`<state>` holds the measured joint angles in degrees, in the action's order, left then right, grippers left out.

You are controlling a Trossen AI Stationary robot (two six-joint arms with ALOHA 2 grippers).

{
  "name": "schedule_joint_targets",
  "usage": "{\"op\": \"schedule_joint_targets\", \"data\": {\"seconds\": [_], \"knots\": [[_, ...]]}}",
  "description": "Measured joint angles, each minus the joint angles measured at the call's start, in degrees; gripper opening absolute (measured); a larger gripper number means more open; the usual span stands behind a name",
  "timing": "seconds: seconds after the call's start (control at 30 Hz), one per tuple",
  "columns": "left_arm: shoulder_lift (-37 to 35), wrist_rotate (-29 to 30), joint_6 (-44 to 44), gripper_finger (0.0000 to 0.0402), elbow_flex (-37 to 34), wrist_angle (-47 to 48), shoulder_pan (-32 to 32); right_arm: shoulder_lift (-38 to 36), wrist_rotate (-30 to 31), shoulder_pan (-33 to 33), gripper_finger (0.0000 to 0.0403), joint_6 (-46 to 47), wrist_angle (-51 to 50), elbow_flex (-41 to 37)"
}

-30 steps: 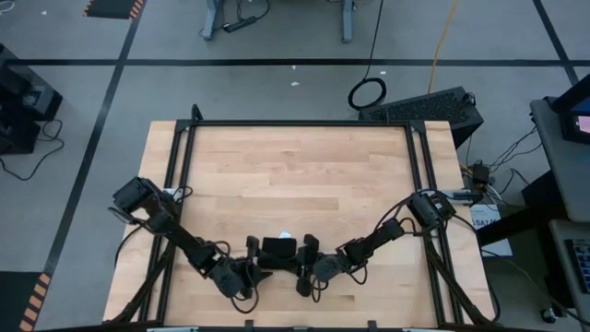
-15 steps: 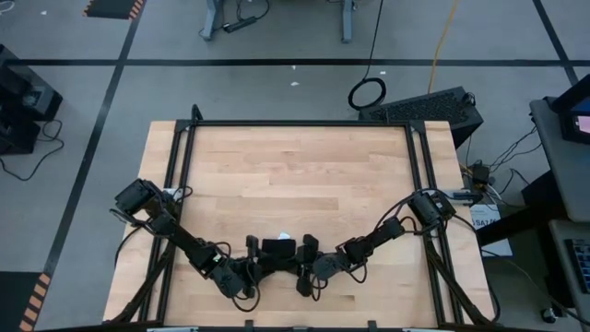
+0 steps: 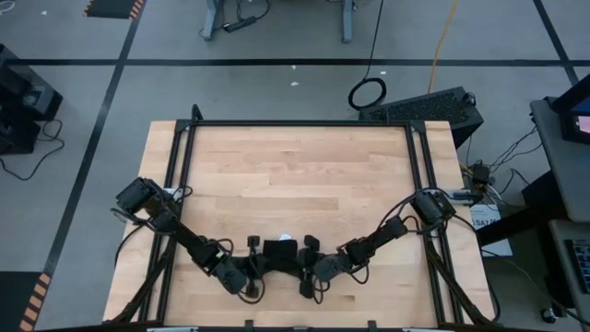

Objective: Roll napkin
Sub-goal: Roll the black napkin

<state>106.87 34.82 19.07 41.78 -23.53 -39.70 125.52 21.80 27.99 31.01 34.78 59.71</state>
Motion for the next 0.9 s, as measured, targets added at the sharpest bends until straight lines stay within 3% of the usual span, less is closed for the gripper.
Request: {"op": "schedule_joint_targets", "data": {"seconds": [0.13, 0.3, 0.4, 0.6, 0.9], "knots": [[-0.1, -2.9, 3.8, 0.0056, 0.0, -0.1, 1.5, -3.8, 0.8, 0.9, 0.0181, -6.7, -7.0, -0.2], [-0.1, -7.2, 7.0, 0.0068, 0.0, 0.1, 3.3, -9.9, 6.0, 2.7, 0.0253, -9.0, -20.4, -0.2], [-0.1, -10.8, 8.9, 0.0069, 0.0, -0.4, 4.7, -12.3, 9.7, 4.4, 0.0285, -12.5, -21.9, -0.2], [-0.1, -18.7, 12.2, 0.0071, 0.0, -1.7, 7.7, -11.5, 12.4, 8.4, 0.0299, -22.9, -12.7, 0.0], [-0.2, -28.8, 18.3, 0.0072, 0.0, -3.0, 12.8, -2.4, 18.7, 10.3, 0.0297, -36.2, 2.0, 0.0]]}}
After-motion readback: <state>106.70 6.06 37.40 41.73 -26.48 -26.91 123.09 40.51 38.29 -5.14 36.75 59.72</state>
